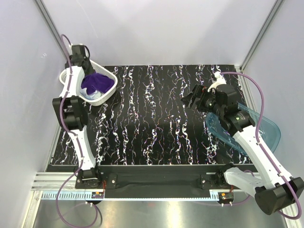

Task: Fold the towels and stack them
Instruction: Grab crumpled towel, then move the towel to the center of the board, then flatten out the crumpled towel

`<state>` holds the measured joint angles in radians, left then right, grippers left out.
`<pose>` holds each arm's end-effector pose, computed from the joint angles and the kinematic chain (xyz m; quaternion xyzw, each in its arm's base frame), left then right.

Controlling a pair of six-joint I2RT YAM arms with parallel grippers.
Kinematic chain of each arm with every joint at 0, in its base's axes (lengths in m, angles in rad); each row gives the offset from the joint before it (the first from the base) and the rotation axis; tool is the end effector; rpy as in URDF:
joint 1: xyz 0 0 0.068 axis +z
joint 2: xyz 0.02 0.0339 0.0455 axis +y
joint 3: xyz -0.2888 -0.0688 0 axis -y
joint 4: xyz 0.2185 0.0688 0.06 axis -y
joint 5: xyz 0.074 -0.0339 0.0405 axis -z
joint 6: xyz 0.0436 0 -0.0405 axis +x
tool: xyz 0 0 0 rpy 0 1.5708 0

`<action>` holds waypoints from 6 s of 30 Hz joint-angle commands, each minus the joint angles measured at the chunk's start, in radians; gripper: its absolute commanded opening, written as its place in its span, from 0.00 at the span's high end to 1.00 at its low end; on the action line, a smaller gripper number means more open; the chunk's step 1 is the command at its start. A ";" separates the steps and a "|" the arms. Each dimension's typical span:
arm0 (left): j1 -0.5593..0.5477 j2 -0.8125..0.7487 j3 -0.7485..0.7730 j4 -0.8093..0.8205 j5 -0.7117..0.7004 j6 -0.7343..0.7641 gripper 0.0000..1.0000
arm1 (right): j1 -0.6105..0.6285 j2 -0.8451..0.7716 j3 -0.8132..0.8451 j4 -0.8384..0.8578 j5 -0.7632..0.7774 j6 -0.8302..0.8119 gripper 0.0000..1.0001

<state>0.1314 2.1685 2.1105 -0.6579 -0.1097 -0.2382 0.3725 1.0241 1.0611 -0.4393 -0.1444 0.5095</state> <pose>0.4878 0.0693 0.3225 -0.1893 0.8890 0.0277 0.4160 0.1782 0.0764 0.3824 0.0172 0.8327 0.2892 0.4718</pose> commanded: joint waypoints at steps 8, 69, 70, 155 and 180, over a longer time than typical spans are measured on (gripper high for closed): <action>-0.015 0.054 -0.069 -0.003 -0.025 0.007 0.65 | 0.005 0.011 0.045 0.019 0.006 -0.019 0.00; -1.160 -1.074 -1.345 0.515 0.154 -0.507 1.00 | 0.005 0.125 0.065 -0.096 0.009 0.012 0.04; -1.208 -1.044 -1.336 0.533 0.154 -0.515 1.00 | 0.005 0.136 0.066 -0.092 0.003 0.011 0.04; -0.394 -0.187 -0.631 0.322 0.306 -0.141 0.45 | 0.054 0.712 0.290 0.002 0.025 -0.118 0.50; -0.452 0.033 -0.503 0.198 0.255 -0.150 0.64 | 0.025 0.872 0.112 0.254 -0.029 -0.016 0.49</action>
<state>-0.3027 2.1624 1.5955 -0.4374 0.1539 -0.3962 0.4038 1.8931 1.1881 -0.2642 -0.1745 0.4751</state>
